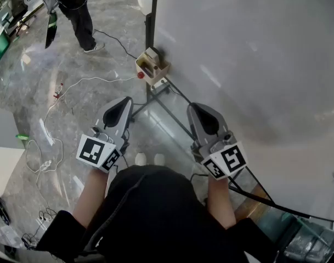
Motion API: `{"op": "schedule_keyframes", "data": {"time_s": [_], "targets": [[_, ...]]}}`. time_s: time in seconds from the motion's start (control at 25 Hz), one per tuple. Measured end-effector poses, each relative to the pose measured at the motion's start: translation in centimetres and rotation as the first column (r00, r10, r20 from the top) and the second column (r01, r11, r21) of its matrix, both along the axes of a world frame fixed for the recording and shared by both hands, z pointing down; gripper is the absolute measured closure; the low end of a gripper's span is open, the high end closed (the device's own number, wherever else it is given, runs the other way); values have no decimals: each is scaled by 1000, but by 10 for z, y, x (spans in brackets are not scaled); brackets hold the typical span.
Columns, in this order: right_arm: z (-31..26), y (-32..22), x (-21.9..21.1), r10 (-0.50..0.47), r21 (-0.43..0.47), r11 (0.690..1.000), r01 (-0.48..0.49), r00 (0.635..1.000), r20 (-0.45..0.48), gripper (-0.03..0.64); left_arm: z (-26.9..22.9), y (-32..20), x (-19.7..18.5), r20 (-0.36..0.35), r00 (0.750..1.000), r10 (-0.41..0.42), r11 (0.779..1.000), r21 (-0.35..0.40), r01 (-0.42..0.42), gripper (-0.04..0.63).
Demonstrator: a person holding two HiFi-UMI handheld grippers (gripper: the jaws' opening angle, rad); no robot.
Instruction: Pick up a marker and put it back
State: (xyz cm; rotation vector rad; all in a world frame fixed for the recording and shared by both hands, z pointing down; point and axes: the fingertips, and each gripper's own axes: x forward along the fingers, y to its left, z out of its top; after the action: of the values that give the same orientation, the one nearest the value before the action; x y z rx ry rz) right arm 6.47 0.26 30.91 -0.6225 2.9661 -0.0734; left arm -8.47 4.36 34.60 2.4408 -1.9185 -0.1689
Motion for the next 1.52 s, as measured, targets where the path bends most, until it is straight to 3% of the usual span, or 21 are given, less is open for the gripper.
{"op": "schedule_keyframes", "data": {"time_s": [1.0,1.28,1.52], "targets": [[-4,-15,10,-58,-1,998,58,996,71,607,7,-15,11,15,999,-42,999,-3,42,589],[11,-12,5,-116,29,993,117,993,-11,607,11,-23,22,9,997,-72,997,-9,72,589],[15,-20,3,-157,17,987,157,988,-12,607,15,-30,19,3,995,-96,995,-16,96,589]]}}
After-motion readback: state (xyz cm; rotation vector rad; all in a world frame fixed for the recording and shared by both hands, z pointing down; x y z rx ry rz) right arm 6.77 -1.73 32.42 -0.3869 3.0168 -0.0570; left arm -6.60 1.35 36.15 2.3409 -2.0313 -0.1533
